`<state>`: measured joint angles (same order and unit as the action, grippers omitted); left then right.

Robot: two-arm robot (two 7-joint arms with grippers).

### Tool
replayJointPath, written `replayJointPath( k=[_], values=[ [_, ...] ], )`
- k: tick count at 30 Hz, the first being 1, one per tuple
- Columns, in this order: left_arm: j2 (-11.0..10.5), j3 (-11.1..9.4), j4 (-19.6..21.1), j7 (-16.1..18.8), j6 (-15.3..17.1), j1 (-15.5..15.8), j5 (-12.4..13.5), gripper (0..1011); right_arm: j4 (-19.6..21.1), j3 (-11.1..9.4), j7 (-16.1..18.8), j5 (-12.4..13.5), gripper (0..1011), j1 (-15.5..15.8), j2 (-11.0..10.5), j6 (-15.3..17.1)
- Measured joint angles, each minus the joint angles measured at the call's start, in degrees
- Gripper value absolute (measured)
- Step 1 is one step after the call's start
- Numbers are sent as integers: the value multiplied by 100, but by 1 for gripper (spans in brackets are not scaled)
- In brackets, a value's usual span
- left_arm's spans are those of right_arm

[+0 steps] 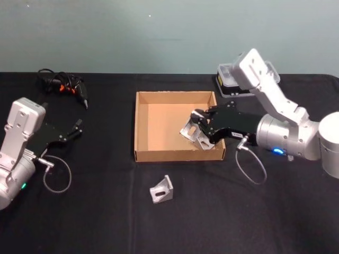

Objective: Use one hand to pick up the angle iron from the table and place it into the box.

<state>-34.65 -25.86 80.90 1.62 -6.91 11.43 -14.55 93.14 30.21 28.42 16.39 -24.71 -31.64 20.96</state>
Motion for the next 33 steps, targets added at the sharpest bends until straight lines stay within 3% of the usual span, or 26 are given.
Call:
replayJointPath(
  k=[14, 33],
  values=[
    [1, 0, 0, 0, 0, 0, 0, 1000, -1281, 305, 256, -234, 81, -588, 549, -199],
    [0, 0, 0, 0, 0, 0, 0, 1000, -2251, 507, 455, -448, 81, -975, 984, -395]
  ],
)
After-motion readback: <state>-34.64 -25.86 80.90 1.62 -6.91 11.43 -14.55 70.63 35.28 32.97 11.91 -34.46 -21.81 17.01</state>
